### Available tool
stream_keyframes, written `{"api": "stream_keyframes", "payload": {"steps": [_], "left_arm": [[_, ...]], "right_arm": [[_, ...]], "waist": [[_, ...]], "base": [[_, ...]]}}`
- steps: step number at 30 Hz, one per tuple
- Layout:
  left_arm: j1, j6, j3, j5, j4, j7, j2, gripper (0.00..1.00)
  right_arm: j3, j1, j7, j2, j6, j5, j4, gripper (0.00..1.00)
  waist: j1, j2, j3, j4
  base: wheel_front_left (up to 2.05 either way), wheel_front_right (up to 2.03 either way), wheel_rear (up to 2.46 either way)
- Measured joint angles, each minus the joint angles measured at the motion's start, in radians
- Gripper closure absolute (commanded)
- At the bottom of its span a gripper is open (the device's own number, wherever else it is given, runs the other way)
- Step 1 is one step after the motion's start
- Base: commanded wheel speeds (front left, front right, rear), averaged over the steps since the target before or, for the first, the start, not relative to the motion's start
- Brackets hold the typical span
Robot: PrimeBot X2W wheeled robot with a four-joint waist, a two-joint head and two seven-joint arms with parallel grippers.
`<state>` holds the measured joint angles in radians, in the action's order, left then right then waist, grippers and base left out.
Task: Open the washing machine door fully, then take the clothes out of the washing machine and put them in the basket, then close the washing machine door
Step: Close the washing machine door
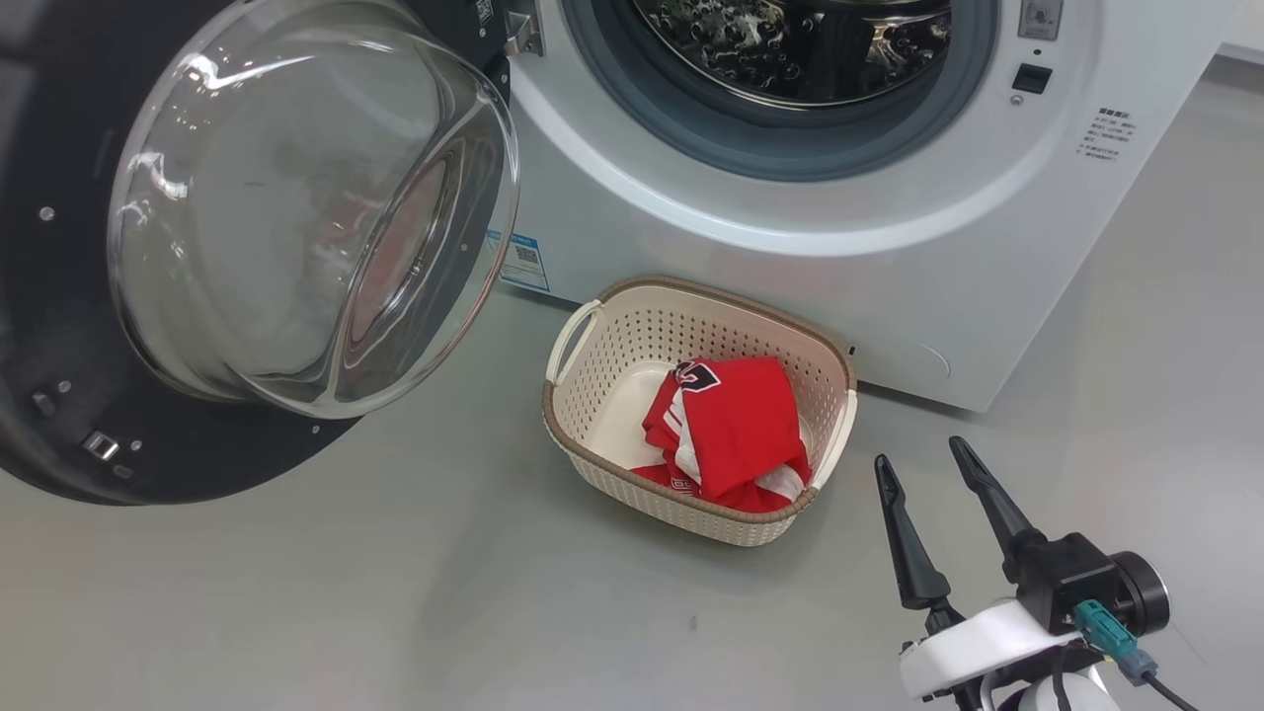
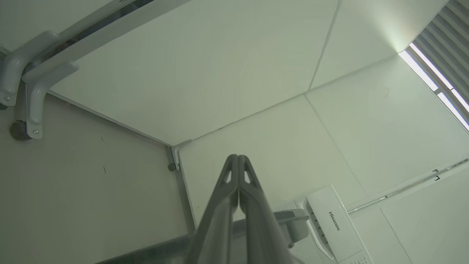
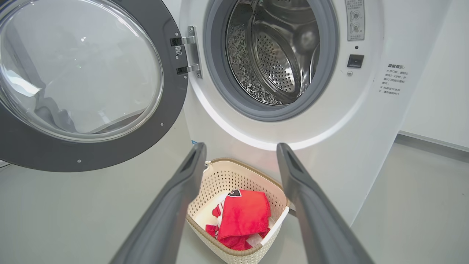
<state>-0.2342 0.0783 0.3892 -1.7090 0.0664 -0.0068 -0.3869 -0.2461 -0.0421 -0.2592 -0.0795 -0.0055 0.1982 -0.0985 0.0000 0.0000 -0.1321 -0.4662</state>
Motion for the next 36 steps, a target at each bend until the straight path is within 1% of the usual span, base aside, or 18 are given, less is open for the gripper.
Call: {"api": "stream_keyframes", "payload": {"steps": [5,9,11,13,19,26,29,36], "left_arm": [[-0.005,0.015,-0.035,-0.026,0.092,0.082,-0.026,1.0],[-0.015,0.015,-0.059,-0.033,0.146,0.134,-0.044,1.0],[-0.028,0.015,-0.069,-0.043,0.162,0.156,-0.045,1.0],[-0.045,0.015,-0.075,-0.062,0.177,0.174,-0.045,1.0],[-0.08,0.014,-0.097,-0.069,0.213,0.206,-0.049,1.0],[-0.1,0.002,-0.121,-0.07,0.258,0.254,-0.052,1.0],[-0.109,-0.014,-0.123,-0.076,0.275,0.278,-0.055,1.0],[-0.12,-0.036,-0.135,-0.096,0.296,0.338,-0.071,1.0]], "right_arm": [[-0.003,0.019,0.0,-0.004,0.004,-0.006,-0.001,0.0],[-0.008,0.021,0.0,-0.009,0.005,-0.007,-0.003,0.0],[-0.009,0.023,0.0,-0.01,0.013,-0.007,-0.003,0.0],[-0.009,0.027,0.0,-0.011,0.013,-0.007,-0.004,0.0],[-0.008,0.036,0.0,-0.015,0.013,-0.007,-0.006,0.0],[-0.009,0.037,0.0,-0.015,0.013,-0.007,-0.008,0.0],[-0.009,0.037,0.0,-0.015,0.013,-0.007,-0.011,0.0],[-0.009,0.037,0.0,-0.016,0.014,-0.007,-0.015,0.0]], "waist": [[0.0,0.0,-0.012,0.011],[0.0,0.0,-0.02,0.02],[0.0,0.0,-0.025,0.024],[0.0,0.0,-0.03,0.027],[0.0,0.0,-0.039,0.031],[0.0,0.0,-0.041,0.033],[0.0,0.0,-0.041,0.035],[0.0,0.0,-0.039,0.034]], "base": [[0.0,0.0,0.0],[0.0,0.0,0.0],[0.0,0.0,0.0],[0.0,0.0,0.0],[0.0,0.0,0.0],[0.0,0.0,0.0],[0.0,0.0,0.0],[0.0,0.0,0.0]]}}
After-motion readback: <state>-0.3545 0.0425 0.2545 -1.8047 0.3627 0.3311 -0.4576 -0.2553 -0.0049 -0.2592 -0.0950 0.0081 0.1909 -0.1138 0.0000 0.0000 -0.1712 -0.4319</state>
